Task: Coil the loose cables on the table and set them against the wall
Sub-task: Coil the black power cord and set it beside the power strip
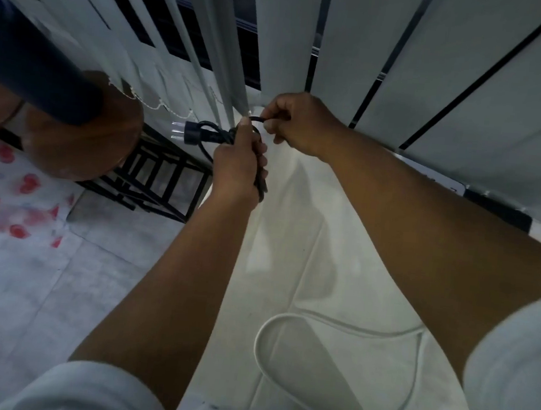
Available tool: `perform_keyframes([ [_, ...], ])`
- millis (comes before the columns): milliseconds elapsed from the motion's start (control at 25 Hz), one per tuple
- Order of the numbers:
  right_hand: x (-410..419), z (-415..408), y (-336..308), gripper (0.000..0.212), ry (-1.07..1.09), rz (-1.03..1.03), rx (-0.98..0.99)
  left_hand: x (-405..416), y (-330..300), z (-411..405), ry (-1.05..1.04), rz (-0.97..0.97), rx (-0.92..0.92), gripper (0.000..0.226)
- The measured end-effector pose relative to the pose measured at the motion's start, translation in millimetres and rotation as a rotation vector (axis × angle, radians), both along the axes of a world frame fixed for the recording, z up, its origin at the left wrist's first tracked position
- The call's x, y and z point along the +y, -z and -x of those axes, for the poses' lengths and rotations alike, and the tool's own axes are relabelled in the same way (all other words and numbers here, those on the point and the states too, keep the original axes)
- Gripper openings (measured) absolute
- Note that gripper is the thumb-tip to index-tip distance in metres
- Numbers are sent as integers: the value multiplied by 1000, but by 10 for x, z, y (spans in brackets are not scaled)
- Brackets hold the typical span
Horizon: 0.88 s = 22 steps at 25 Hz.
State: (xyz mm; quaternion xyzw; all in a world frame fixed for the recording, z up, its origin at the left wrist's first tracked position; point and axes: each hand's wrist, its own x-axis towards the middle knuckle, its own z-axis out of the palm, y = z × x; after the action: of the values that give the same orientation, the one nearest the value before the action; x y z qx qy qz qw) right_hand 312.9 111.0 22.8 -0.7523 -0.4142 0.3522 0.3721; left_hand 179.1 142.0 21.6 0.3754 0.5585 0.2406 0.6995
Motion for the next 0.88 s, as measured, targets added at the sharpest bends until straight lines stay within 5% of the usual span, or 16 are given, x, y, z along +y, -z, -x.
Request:
perform_keyframes([
  [280, -367, -63, 12, 39, 56, -5, 123, 32, 82, -495, -244, 196, -229, 25],
  [520, -772, 197, 366, 82, -18, 103, -120, 133, -53, -640, -319, 351, -464, 18],
  [760, -472, 174, 484, 16, 120, 43, -356, 109, -93, -609, -321, 419, -526, 23],
  [880, -376, -20, 412, 17, 33, 110, -377, 118, -93, -426, -15, 337, -345, 24],
])
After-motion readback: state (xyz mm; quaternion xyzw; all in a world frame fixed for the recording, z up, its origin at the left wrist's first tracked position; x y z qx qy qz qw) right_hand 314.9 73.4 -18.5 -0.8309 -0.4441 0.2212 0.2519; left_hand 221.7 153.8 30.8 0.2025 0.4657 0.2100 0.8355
